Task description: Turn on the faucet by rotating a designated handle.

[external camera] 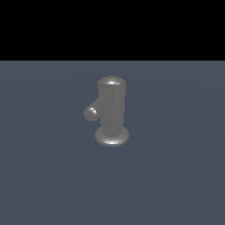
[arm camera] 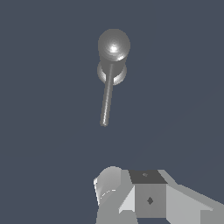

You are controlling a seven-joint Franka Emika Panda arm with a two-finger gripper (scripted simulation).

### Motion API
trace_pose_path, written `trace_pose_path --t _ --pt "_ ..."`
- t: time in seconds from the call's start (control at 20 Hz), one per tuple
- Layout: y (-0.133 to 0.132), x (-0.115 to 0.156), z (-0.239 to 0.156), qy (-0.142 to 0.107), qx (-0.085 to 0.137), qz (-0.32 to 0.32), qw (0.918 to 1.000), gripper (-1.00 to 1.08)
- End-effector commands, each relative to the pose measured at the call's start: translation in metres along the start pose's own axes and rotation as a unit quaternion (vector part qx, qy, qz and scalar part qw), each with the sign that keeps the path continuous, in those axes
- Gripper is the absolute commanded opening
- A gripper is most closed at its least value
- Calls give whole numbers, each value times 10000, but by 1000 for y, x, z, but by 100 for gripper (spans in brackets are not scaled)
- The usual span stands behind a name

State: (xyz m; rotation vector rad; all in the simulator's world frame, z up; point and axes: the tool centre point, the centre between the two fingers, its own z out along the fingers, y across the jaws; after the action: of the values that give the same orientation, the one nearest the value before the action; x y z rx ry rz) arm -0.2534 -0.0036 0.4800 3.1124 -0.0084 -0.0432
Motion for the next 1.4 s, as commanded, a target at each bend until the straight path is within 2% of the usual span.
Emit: trace_pose_path --t 0.0,0.3,0.6,1.35 --pt "0 0 0 0 0 0 10000 -100" --pt "-3 0 8 4 5 21 10000 -100" --pt "-11 2 33 16 19 85 10000 -100" --pt "-50 12 151 74 87 385 9992 -100"
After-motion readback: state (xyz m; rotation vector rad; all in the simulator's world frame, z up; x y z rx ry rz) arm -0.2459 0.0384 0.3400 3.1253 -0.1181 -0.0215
